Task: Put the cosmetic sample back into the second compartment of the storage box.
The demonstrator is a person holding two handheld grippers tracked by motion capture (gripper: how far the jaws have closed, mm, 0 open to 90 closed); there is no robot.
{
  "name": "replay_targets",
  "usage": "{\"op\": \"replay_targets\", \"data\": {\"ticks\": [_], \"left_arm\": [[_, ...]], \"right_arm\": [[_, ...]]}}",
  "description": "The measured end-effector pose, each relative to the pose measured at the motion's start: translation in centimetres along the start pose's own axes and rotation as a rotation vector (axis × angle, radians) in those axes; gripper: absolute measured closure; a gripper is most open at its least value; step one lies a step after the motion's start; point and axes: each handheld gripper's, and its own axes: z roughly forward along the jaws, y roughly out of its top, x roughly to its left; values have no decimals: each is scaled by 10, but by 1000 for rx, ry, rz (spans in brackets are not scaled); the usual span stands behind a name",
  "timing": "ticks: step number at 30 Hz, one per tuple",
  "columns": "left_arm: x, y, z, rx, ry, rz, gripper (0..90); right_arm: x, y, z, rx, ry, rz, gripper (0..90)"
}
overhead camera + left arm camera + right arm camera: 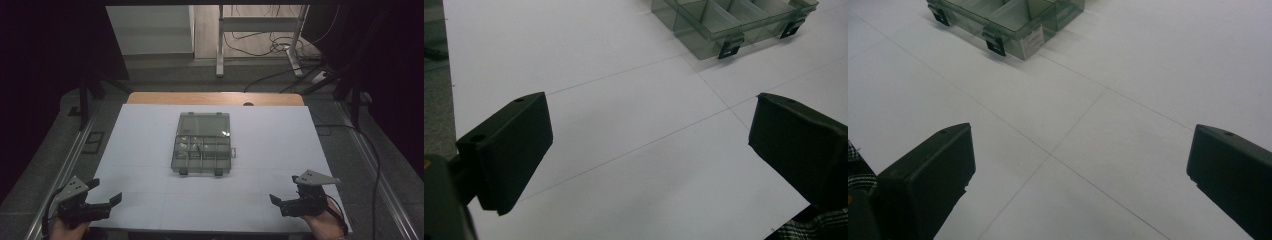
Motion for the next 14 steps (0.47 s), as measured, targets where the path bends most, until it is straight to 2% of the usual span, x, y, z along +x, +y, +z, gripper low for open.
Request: {"op": "replay_targets", "data": {"ticks": [7,14], "left_arm": [[0,0,0,0,1,-1,44],[0,0,0,1,2,1,44]], "right_arm": [[-2,-9,-9,-17,-40,11,0],[-5,-12,-9,-18,-48,34,1]]}}
